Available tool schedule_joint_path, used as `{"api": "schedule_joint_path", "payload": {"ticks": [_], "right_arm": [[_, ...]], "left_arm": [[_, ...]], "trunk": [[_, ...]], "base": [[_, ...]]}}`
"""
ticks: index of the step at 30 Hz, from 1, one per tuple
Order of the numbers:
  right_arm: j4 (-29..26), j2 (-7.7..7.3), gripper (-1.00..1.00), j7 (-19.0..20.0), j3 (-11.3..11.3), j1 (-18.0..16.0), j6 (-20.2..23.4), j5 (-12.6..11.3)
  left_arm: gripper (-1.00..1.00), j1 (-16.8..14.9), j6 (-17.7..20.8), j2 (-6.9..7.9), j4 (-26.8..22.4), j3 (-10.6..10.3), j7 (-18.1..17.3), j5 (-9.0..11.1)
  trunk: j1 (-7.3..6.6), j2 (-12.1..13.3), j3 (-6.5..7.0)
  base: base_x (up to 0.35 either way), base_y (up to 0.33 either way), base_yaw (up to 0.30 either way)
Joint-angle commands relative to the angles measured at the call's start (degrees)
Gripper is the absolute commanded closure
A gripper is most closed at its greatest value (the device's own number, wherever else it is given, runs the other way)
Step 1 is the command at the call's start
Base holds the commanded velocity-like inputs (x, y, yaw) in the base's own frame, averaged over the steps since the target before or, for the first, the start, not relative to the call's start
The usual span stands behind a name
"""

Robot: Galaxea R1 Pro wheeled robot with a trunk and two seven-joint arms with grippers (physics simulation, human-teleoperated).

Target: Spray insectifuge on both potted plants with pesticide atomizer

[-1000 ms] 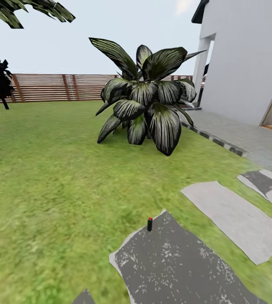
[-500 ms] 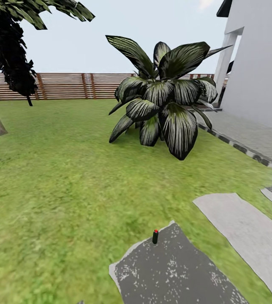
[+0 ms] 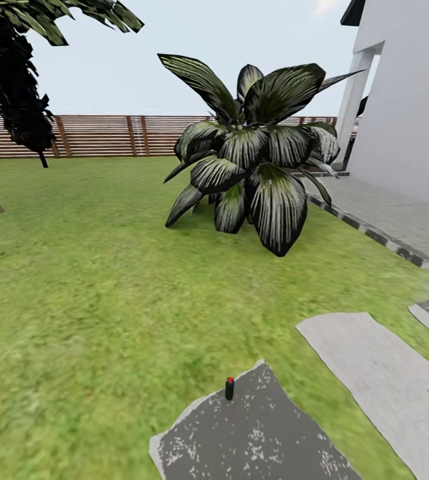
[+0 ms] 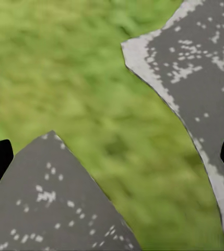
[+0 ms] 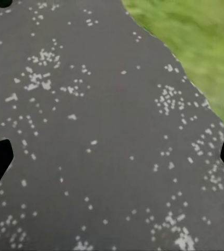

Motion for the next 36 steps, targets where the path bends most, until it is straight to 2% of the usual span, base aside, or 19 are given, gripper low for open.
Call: {"api": "schedule_joint_path", "payload": {"ticks": [1,24,36], "right_arm": [[0.06,0.00,-1.00,-0.02,0.01,-0.03,-0.18,0.01],[0.06,0.00,-1.00,-0.02,0.01,-0.03,-0.18,0.01],[0.06,0.00,-1.00,-0.02,0.01,-0.03,-0.18,0.01]], "left_arm": [[-1.00,-0.03,-0.19,0.01,0.04,-0.06,0.02,-0.03],[-1.00,-0.03,-0.19,0.01,0.04,-0.08,0.02,-0.03],[-1.00,-0.03,-0.19,0.01,0.04,-0.09,0.02,-0.03]], "trunk": [[0.01,-0.02,-0.05],[0.01,-0.02,-0.05],[0.01,-0.02,-0.06]], "base": [[0.180,-0.230,0.000],[0.167,-0.236,0.000],[0.039,-0.270,0.012]]}}
